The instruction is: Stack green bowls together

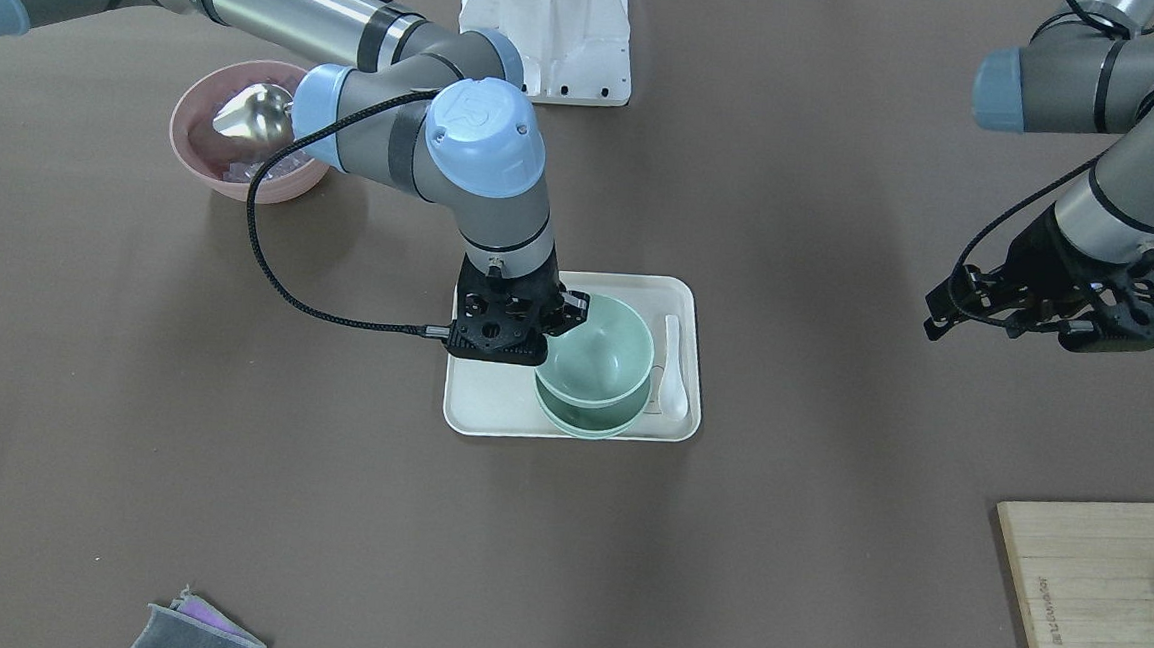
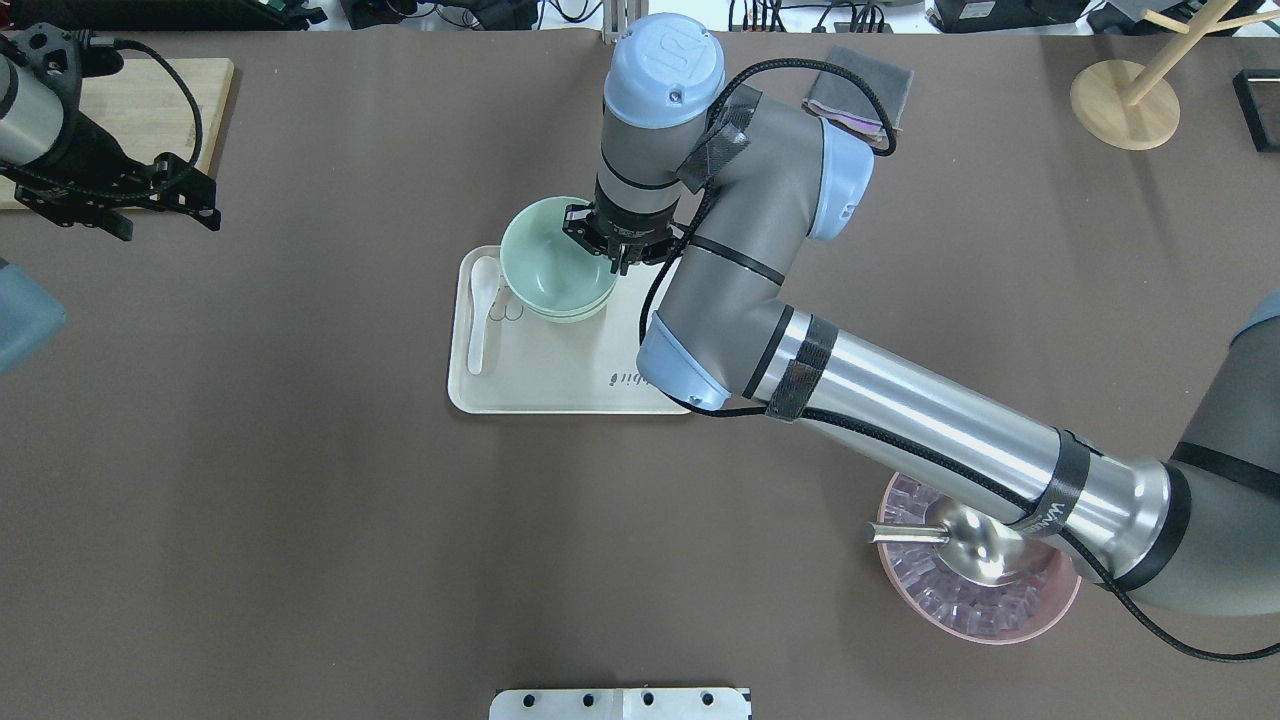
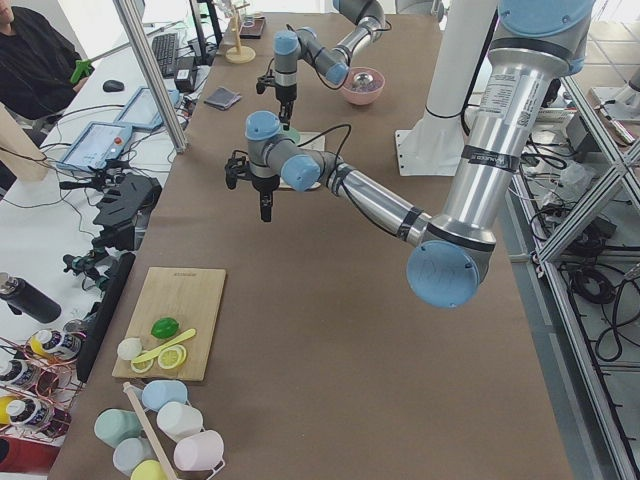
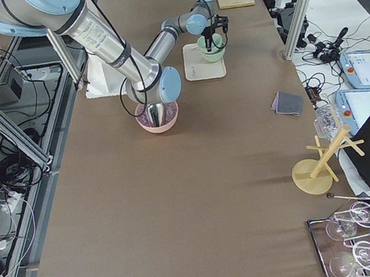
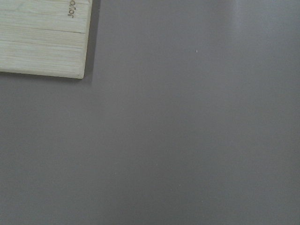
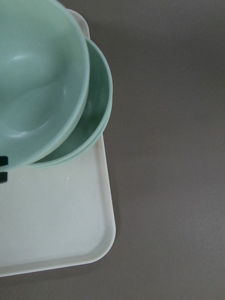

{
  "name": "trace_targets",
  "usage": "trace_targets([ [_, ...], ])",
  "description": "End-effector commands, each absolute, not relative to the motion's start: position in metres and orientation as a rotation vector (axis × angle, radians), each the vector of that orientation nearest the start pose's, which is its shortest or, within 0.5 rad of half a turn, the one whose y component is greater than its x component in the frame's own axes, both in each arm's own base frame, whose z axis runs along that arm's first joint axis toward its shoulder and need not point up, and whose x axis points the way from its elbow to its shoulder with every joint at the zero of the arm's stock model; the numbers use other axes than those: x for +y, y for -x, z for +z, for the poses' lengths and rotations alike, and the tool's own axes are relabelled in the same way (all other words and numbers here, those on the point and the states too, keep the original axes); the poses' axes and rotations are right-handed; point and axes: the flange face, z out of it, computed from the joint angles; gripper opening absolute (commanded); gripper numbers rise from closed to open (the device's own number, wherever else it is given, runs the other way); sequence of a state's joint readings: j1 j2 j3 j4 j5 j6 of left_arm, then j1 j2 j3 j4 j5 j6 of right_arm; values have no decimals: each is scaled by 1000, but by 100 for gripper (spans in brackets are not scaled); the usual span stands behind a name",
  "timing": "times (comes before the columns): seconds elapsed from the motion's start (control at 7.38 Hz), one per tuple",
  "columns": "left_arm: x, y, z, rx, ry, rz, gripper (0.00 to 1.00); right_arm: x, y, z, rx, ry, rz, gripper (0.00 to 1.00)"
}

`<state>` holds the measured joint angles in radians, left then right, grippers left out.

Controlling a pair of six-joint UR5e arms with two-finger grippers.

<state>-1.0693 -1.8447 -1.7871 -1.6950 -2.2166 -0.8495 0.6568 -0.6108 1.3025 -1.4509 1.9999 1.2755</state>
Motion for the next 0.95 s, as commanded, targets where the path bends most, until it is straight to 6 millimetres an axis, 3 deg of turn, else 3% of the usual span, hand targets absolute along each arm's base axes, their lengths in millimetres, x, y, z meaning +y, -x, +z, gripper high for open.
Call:
trace_targets([
  [0.0,-552,-220,397,855,-68,-128,98,-557,572,155,-903,-11,162,0],
  [0.27,-557,-222,395,855,-68,-130,98,-557,570,145,-914,-15,166,0],
  [0.81,-557,-222,394,856,-70,-129,98,-561,575,156,-894,-12,170,0],
])
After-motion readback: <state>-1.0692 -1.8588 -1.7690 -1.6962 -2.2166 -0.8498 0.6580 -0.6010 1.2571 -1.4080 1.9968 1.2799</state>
